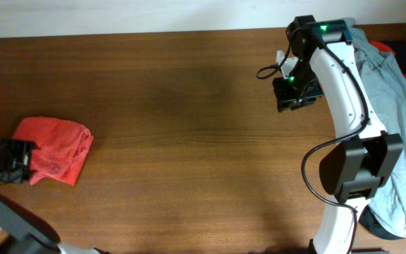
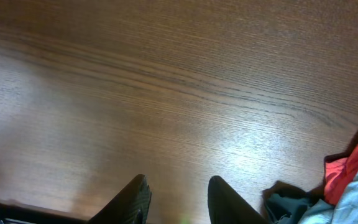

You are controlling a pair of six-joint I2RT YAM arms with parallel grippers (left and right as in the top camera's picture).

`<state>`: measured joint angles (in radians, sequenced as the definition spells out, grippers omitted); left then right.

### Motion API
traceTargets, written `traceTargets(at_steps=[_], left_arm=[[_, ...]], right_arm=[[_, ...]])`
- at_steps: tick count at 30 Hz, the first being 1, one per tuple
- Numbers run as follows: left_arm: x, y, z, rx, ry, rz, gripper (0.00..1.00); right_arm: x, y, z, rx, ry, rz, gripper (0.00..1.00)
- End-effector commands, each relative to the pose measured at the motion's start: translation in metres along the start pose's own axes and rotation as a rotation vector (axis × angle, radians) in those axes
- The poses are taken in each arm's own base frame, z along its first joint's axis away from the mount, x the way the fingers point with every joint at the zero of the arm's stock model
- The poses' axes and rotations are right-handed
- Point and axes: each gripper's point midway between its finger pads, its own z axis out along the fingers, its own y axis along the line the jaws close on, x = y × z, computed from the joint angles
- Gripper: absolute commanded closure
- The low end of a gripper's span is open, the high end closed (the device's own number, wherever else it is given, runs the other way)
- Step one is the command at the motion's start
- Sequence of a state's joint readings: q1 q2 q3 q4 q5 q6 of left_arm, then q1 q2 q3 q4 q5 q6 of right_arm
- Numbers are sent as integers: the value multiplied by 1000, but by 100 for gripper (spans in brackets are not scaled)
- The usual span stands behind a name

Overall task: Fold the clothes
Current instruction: 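Drag the orange bundle with the left gripper to the table's left edge, then release the bundle and raise the left gripper away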

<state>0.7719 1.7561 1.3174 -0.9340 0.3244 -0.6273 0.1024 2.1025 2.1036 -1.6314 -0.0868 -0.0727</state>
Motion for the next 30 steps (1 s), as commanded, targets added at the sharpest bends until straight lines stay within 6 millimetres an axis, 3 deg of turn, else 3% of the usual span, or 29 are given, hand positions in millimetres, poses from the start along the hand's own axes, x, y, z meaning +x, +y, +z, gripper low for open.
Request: traceTargets(at_steps=[1,3,8,12,15,17,21,26,28,30], left_arm=[[13,-70,-59,326,-95,386,41],[25,-107,-70,465,-135,609,41],[42,-134,-41,541,-79,773,42],[42,-141,-11,637,0,800,41],[46,-134,25,691,104,795,41],[50,-113,65,644,211,717,41],[73,-85,104,660,389,656,41],[88,-67,126,672,486,618,40],[90,-72,120,715,483,636,39],[90,-83,106,782,459,678,30]], right_arm=[[1,0,-9,12,-24,-2,63],[1,0,-9,11,-24,-2,63],[1,0,-9,11,-23,-2,63],[1,0,-9,11,-23,-2,63],[2,0,-9,11,-20,-1,63],[2,0,-9,11,-20,-1,64],[2,0,-9,11,-17,-1,63],[2,0,-9,11,-17,-1,63],[3,0,-9,11,-17,-1,64],[2,0,-9,11,-17,-1,64]])
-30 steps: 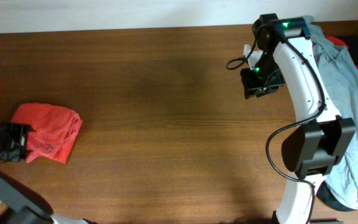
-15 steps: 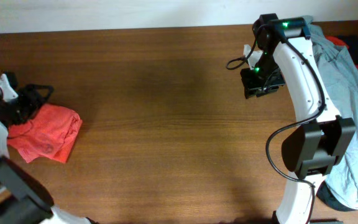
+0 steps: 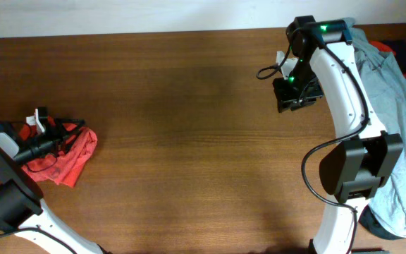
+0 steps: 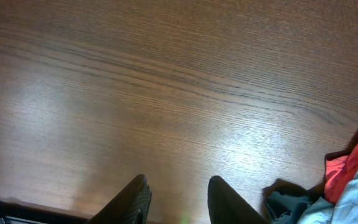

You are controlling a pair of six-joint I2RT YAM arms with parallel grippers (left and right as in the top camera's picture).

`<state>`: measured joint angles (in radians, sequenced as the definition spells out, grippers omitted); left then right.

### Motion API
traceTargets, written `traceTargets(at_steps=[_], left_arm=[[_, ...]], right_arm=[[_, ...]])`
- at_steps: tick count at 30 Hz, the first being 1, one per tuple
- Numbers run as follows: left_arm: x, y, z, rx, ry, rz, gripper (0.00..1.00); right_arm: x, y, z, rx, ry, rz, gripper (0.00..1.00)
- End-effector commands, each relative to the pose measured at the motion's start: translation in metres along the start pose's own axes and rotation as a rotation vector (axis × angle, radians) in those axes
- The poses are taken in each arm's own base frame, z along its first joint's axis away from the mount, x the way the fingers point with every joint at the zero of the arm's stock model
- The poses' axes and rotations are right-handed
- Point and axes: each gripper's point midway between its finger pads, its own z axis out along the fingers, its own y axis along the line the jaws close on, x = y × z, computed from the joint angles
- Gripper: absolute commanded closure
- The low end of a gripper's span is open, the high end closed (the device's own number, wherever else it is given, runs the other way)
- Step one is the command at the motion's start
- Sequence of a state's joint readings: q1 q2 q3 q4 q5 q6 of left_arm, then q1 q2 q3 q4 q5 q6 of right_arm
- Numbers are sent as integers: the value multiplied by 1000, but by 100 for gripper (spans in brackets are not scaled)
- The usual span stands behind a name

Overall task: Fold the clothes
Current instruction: 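Release the bundle and raise the left gripper away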

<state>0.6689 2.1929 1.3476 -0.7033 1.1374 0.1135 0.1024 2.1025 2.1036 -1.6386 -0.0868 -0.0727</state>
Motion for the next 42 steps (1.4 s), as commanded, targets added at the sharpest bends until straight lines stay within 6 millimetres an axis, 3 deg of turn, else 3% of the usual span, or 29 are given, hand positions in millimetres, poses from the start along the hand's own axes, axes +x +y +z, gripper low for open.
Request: traceTargets(at_steps=[1,6,7,10,14,17,20,24,28,33,34,38,42], left_arm=[[12,0,10,31,33,40,28],[-4,-42,-15,-54,-25,227,13],[-7,-54,-21,-88,-42,278,13],[-11,-91,-36,-182,-81,411,1],[-4,-128,-40,-400,-92,580,1],[11,-147,-27,-543,-58,684,1],[31,-166,0,-647,-22,754,1],[53,-171,28,-762,47,852,1],[71,-182,30,-758,67,834,1],[76,-203,-6,-758,-12,817,1],[78,-208,-17,-759,-35,816,1],[89,-219,-34,-746,-84,837,1],[99,-219,-41,-728,-127,860,1]], right_arm=[[1,0,-9,13,-24,-2,64],[-2,-1,-13,17,-45,-2,65],[-3,-1,-17,17,-57,-2,65],[-11,-5,-33,21,-118,8,65],[-24,-18,-61,23,-226,98,65],[-33,-36,-77,16,-301,205,63],[-46,-41,-83,-82,-368,219,1],[-44,-46,-81,-86,-357,202,1],[-24,-50,-87,-39,-322,216,1],[5,-40,-133,-22,-421,204,1],[18,-39,-154,2,-479,204,1],[48,-30,-190,26,-585,196,1],[77,-17,-200,30,-642,170,2]])
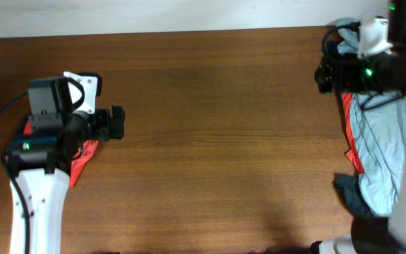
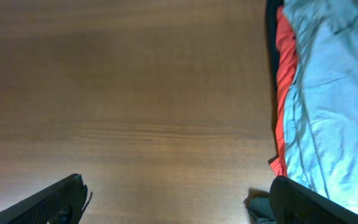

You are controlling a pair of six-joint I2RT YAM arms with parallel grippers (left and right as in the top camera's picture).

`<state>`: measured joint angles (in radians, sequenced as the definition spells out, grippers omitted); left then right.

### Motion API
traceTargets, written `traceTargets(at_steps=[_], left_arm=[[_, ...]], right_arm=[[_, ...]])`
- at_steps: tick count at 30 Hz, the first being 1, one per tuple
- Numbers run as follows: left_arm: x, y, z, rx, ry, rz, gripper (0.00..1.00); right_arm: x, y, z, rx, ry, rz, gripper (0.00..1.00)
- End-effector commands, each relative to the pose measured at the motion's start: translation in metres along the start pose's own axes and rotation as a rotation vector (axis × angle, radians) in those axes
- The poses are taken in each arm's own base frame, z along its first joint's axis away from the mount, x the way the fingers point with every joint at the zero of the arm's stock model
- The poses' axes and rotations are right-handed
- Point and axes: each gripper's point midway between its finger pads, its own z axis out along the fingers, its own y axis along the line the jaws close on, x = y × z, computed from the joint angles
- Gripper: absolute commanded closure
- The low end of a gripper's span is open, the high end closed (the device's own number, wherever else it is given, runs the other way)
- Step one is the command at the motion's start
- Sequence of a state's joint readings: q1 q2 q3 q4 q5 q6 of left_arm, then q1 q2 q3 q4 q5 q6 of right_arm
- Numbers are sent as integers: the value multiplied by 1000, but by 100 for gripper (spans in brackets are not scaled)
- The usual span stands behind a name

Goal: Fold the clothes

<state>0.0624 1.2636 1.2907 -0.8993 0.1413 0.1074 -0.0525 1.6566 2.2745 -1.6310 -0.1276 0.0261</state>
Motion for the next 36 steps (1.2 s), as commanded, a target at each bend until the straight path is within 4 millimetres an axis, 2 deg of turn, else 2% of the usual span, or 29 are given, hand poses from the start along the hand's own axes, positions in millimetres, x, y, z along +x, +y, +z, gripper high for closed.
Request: traceTargets(at_steps=[1,5,12,13,17,21,36], left_arm=[[14,0,-7,-9,-25,-13,1],[17,-3,-20,-15,-81,-5,1],[32,-7,-46,-31,-191,6,1],[36,-8,-48,-32,-205,8,1],[47,-9,-42,-31,-214,10,1],[50,-8,-37,-30,-190,7,1],[58,-5,-12,-21,-98,-6,1]], right_arm=[[20,5,-11,15,-23,-19,1],[43,10,-17,2,-99,-29,1],[123,7,5,-24,-254,-37,1],[136,6,9,-27,-269,-24,1],[169,2,19,-29,-293,-27,1],[182,0,27,-28,-280,-26,1],[184,0,29,-27,-271,-25,1]])
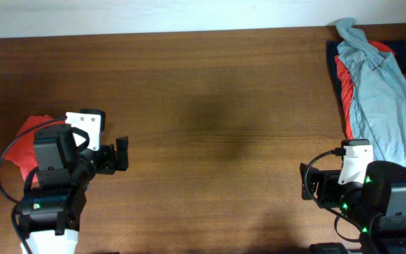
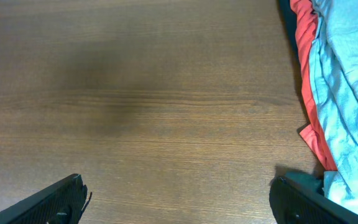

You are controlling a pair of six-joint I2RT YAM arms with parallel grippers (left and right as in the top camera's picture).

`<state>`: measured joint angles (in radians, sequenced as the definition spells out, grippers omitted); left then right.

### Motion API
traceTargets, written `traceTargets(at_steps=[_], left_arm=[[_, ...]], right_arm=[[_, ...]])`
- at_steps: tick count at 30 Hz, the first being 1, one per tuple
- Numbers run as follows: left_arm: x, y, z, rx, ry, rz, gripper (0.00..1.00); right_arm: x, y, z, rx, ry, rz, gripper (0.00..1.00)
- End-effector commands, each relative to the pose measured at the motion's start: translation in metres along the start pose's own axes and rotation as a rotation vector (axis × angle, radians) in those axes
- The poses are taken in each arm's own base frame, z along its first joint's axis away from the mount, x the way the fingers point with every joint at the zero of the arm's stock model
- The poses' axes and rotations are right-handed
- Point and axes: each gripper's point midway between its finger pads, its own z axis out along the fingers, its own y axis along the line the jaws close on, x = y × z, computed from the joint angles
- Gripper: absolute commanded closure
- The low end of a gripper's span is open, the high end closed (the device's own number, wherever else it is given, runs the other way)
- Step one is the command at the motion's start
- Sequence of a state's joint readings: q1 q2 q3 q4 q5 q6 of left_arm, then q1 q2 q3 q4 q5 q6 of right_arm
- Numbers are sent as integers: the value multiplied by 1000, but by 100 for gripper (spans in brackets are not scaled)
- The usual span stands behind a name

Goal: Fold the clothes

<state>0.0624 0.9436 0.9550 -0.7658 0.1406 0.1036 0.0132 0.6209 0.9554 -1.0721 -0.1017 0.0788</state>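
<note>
A folded red garment (image 1: 25, 134) lies at the table's left, partly hidden under my left arm. A pile lies at the far right: a light blue garment (image 1: 379, 85) over a red one (image 1: 341, 70) and a dark one (image 1: 332, 53). The right wrist view shows the same light blue garment (image 2: 350, 68) and red garment (image 2: 307, 74). My left gripper (image 1: 120, 156) hangs right of the red garment, fingers spread and holding nothing. My right gripper (image 2: 182, 202) is wide open over bare wood, left of the pile's near end.
The brown wooden table (image 1: 217, 106) runs between the two lots of clothes. My right arm's base (image 1: 361, 201) stands at the front right, just below the pile. A pale wall strip borders the far edge.
My right arm was at the back right beside the pile and is now drawn in at the front right, leaving the pile uncovered. My left arm has shifted toward the front edge.
My left gripper was at the red garment at the left edge while my right arm reached over the pile, its fingers close together. Then the left gripper was on top of the garment. Later both arms were pulled back, the right gripper wide open. Now both sit near the front.
</note>
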Motion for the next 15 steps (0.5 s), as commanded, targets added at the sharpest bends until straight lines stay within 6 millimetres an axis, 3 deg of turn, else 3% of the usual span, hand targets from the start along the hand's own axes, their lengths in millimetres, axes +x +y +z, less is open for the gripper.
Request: traceTargets(at_steps=[1,10,15], left_arm=[[5,3,6,-8,23,-19,1],[8,3,13,-5,49,-23,1],[9,3,13,-5,52,-23,1]], right_arm=[[0,0,-3,3,-16,2,1],[11,-8,-39,51,-193,-16,1],[35,-12,-34,47,-350,-24,1]])
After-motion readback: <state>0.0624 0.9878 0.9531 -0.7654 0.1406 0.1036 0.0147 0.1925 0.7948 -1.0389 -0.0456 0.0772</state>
